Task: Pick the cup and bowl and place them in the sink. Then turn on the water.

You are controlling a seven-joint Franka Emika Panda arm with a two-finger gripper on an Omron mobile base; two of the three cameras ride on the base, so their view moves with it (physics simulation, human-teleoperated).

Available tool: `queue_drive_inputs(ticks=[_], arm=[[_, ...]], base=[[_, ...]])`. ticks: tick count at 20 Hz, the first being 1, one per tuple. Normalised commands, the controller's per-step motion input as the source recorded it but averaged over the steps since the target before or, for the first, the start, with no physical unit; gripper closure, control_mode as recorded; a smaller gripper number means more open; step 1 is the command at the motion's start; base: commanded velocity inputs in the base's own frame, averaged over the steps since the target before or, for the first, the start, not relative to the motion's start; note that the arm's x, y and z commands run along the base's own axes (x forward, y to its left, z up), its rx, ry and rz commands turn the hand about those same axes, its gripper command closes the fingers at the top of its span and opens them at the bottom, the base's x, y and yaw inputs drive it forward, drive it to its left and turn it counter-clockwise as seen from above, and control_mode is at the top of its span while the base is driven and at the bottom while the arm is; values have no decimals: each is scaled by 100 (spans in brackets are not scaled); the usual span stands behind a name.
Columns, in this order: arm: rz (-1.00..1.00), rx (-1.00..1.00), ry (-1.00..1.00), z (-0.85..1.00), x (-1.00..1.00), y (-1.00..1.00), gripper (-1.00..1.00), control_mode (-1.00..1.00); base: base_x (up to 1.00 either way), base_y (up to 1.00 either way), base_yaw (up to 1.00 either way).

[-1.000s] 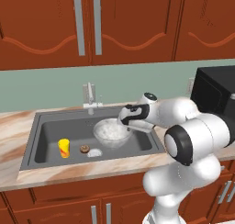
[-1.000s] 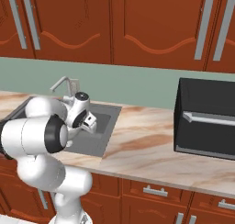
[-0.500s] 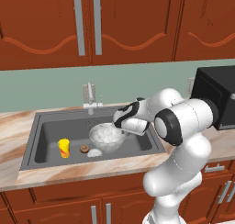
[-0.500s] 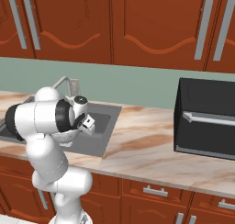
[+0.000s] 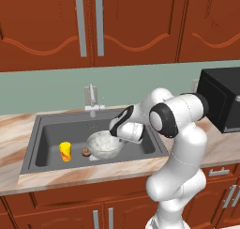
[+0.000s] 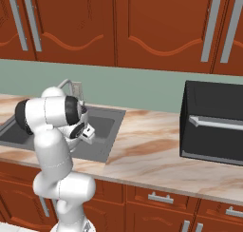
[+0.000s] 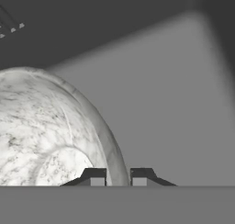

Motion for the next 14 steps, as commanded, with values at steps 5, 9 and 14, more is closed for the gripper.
queue_drive_inputs(ticks=[5, 9, 14], arm=[[0, 0, 0, -26, 0, 10, 100, -100], [0, 0, 0, -18, 0, 7, 100, -100], [0, 0, 0, -13, 0, 3, 100, -100]], base=[[0, 0, 0], [0, 0, 0], [0, 0, 0]])
